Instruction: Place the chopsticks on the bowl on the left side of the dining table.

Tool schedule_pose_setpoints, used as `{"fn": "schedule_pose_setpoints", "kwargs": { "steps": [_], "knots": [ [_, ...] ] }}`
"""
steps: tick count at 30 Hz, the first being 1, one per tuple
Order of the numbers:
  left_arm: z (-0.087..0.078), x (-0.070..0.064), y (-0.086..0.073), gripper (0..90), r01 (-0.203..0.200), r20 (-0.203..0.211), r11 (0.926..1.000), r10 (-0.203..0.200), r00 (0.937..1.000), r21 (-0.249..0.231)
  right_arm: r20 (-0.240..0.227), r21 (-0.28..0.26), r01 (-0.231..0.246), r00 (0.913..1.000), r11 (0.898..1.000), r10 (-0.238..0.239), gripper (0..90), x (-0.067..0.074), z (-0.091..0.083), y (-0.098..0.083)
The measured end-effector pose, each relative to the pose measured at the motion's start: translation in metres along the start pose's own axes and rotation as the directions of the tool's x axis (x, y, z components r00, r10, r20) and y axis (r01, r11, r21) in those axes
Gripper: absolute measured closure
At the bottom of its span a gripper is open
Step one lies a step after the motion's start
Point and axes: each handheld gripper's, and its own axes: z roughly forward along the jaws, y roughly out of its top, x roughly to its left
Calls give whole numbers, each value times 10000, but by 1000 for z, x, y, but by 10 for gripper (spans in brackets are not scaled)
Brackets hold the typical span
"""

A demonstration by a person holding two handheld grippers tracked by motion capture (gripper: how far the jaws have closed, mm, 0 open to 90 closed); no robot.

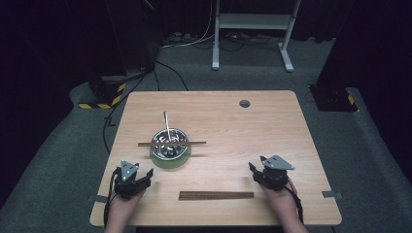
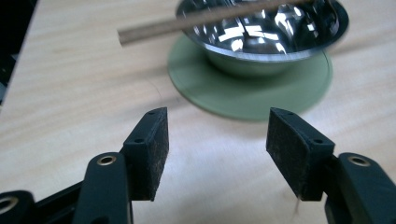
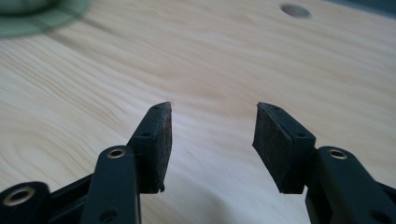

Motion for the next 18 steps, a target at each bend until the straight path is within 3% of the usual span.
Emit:
{"fn": "schedule_pose_setpoints", "kwargs": {
  "steps": [2,7,10,12,15,18],
  "knots": [
    [-2,2,-5,386,-116,8,9997,116,9999,223,163,142,-186,9997,9997,183,447,-13,-10,-11],
    [-4,3,-18,363,78,128,9965,-88,9999,830,492,537,-537,9975,9971,511,413,-41,-29,-33],
    [0,4,-19,336,-221,190,9947,202,9996,1007,728,896,-877,9940,9921,813,394,-53,-33,-41],
    [5,4,-18,328,-294,267,9927,264,9993,1172,799,1052,-976,9928,9896,894,390,-59,-32,-45],
    [11,2,-19,322,151,478,9942,-202,9987,1065,911,1278,-1289,9889,9834,1177,374,-65,-28,-49],
    [11,3,-20,319,87,518,9950,-140,9986,999,910,1602,-1411,9876,9770,1277,373,-64,-23,-52]
  ]
}}
